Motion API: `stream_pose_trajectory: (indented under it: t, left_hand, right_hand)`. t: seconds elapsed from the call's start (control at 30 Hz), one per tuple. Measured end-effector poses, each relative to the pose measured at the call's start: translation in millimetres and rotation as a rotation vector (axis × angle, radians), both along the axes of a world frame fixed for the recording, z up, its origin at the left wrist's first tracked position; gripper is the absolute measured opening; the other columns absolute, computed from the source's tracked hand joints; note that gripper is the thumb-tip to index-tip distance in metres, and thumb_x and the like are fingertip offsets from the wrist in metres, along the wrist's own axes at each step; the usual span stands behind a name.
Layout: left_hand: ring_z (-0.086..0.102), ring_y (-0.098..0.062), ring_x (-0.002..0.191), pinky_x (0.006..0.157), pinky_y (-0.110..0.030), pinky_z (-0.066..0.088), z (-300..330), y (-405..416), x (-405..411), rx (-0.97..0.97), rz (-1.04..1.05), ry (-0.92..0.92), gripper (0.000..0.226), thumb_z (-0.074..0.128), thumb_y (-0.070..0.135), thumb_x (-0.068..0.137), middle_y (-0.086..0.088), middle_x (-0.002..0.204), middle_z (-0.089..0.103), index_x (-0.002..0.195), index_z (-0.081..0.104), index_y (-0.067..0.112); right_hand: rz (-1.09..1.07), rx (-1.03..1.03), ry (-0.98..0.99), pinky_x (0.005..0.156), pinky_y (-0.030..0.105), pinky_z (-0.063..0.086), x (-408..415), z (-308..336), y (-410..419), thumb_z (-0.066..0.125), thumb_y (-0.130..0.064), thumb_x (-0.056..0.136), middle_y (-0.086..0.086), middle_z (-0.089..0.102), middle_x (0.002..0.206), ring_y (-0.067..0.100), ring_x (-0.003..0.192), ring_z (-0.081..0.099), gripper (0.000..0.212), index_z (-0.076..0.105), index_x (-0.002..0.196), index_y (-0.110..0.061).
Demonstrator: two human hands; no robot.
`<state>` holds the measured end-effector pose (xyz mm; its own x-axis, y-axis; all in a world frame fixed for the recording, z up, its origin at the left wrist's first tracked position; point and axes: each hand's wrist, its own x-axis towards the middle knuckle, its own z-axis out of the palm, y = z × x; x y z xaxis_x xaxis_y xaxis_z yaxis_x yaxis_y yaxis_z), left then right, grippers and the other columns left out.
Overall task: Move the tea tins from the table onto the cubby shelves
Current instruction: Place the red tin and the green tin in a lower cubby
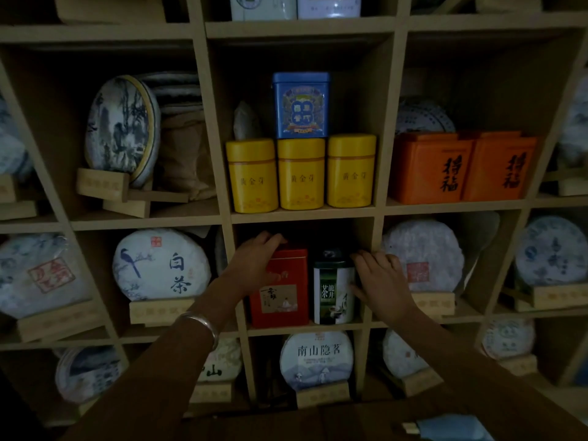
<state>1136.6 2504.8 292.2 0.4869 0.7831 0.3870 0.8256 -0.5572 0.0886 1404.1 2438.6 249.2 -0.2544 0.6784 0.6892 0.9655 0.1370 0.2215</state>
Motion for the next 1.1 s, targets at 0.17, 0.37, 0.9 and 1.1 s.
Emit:
stream_pose_trajectory:
  t: [0.17, 0.37, 0.9, 1.1]
  left_hand:
    - [0.052, -0.028, 0.111, 0.091, -0.041, 0.047, 3.5, -1.5, -0.2, -0.008, -0.014, -0.004, 0.076, 0.078, 0.026, 0.071, -0.01, 0.127, 0.047, 0.137, 0.04, 0.018]
    - [0.052, -0.03, 0.112, 0.091, -0.041, 0.047, 4.2, -5.3, 2.2, 0.001, 0.004, 0.009, 0.075, 0.075, 0.03, 0.074, -0.012, 0.129, 0.046, 0.138, 0.039, 0.018]
    - [0.053, -0.024, 0.09, 0.07, -0.035, 0.041, 25.0, -70.0, 20.9, 0.206, -0.168, 0.003, 0.038, 0.064, 0.035, 0.079, -0.005, 0.099, 0.052, 0.108, 0.051, 0.015]
    - [0.052, -0.03, 0.106, 0.08, -0.04, 0.046, 12.7, -129.9, 130.7, 0.118, -0.486, 0.034, 0.051, 0.063, 0.036, 0.08, -0.01, 0.116, 0.053, 0.123, 0.048, 0.014]
  right_hand:
    - [0.001, -0.011, -0.002, 0.079, 0.036, 0.03, -1.5, 0.0, -2.0, 0.088, -0.029, 0.055, 0.01, 0.069, 0.101, 0.028, 0.088, 0.065, 0.061, 0.067, 0.107, -0.005]
    - [-0.04, -0.077, 0.0, 0.081, 0.037, 0.044, -5.1, 4.2, -4.7, 0.086, -0.03, 0.056, 0.009, 0.068, 0.103, 0.028, 0.091, 0.064, 0.062, 0.066, 0.11, -0.006]
    - [-0.042, -0.255, 0.018, 0.089, 0.039, 0.045, 10.8, 45.9, -92.6, 0.057, -0.032, 0.088, 0.014, 0.054, 0.121, 0.03, 0.109, 0.052, 0.049, 0.049, 0.129, -0.005]
    - [-0.363, -0.268, 0.115, 0.09, 0.038, 0.042, 55.8, 47.9, -208.9, 0.055, -0.04, 0.089, 0.012, 0.049, 0.124, 0.03, 0.114, 0.047, 0.053, 0.044, 0.131, -0.01]
